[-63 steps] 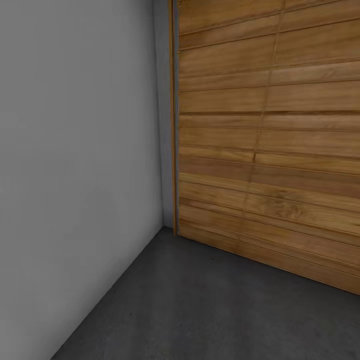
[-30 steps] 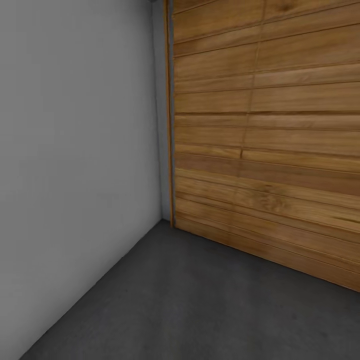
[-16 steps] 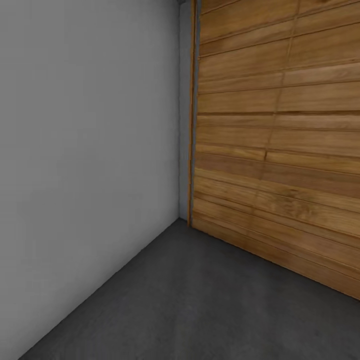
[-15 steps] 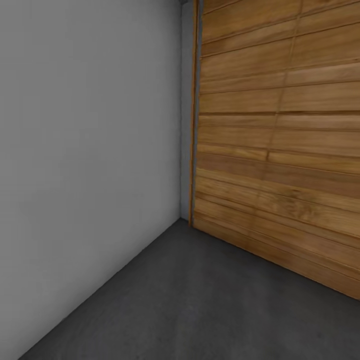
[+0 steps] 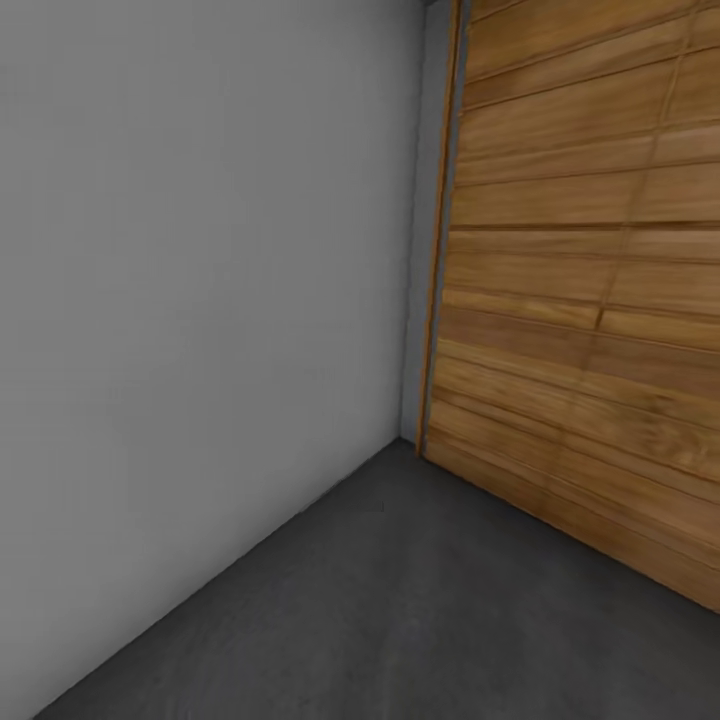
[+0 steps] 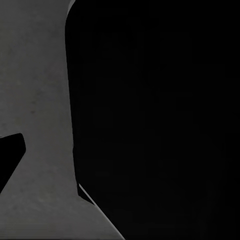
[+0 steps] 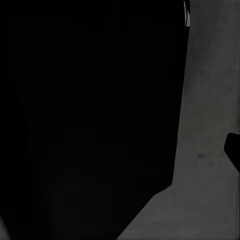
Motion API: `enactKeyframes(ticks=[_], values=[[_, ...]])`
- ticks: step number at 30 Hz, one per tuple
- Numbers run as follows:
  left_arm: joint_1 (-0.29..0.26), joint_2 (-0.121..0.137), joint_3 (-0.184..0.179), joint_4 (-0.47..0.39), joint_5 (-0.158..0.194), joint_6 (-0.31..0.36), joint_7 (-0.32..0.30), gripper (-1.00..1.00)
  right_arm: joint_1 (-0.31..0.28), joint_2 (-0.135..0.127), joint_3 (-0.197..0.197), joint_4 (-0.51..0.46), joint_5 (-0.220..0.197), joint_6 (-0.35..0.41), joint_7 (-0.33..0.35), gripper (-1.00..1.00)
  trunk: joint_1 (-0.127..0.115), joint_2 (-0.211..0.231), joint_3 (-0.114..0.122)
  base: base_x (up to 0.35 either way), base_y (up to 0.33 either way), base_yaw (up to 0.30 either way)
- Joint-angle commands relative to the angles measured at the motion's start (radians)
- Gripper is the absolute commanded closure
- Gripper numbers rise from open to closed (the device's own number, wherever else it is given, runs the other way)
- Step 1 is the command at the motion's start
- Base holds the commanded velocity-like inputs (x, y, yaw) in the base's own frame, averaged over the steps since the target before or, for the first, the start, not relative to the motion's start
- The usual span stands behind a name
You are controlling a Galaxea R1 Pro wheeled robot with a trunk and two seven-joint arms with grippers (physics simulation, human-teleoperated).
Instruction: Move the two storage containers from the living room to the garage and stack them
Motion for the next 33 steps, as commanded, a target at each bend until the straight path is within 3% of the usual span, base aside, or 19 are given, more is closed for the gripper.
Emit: enactKeyframes(ticks=[1,21,33], values=[[0.000,0.000,0.000,0.000,0.000,0.000,0.001,-1.00,0.000,0.000,0.000,-0.001,0.000,0.000,0.001,-1.00,0.000,0.000,-0.001,0.000,0.000,0.291],[0.000,0.000,0.000,0.000,0.000,0.000,0.001,-1.00,0.000,0.000,0.000,0.000,0.000,0.000,0.001,-1.00,0.000,0.000,-0.001,-0.004,-0.007,0.291],[0.000,0.000,0.000,0.000,0.001,0.000,0.002,-1.00,0.000,0.000,0.000,0.000,0.000,0.000,0.001,-1.00,0.000,0.000,-0.001,-0.159,-0.239,0.291]])
